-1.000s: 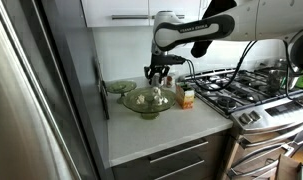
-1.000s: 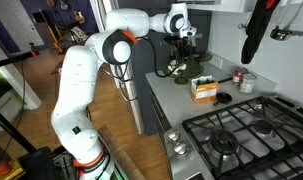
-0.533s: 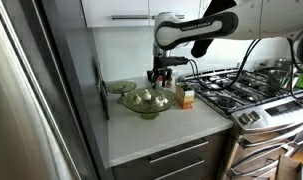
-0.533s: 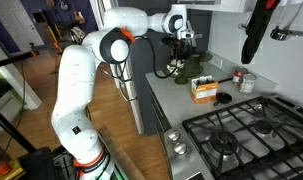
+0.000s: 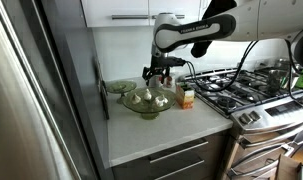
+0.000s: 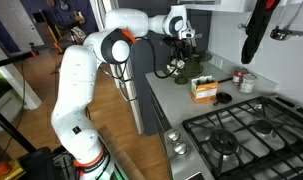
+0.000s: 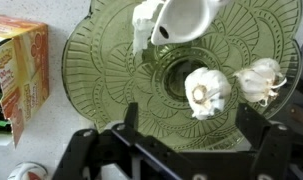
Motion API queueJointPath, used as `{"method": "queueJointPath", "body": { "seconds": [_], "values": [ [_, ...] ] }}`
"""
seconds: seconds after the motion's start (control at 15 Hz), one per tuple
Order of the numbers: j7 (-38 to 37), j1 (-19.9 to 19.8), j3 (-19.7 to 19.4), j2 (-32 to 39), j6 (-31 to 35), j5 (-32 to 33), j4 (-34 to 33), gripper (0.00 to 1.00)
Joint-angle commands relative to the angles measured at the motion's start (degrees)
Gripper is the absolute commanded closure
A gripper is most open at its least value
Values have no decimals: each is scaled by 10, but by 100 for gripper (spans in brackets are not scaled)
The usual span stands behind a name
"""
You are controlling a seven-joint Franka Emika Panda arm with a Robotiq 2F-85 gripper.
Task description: Swap the bulbs of garlic on the holder
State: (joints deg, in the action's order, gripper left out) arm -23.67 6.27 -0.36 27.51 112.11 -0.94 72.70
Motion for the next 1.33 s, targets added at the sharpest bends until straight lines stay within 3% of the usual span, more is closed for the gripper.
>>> {"method": "queueJointPath", "body": {
  "seconds": [0.0,0.73,1.2,1.27],
  "values": [
    [14,4,7,26,8,-6,-11,0],
    [246,-21,47,79,47,-21,-58,0],
    [327,-36,60,104,29,-27,-84,0],
    [335,-37,62,107,26,-29,-87,4]
  ]
}}
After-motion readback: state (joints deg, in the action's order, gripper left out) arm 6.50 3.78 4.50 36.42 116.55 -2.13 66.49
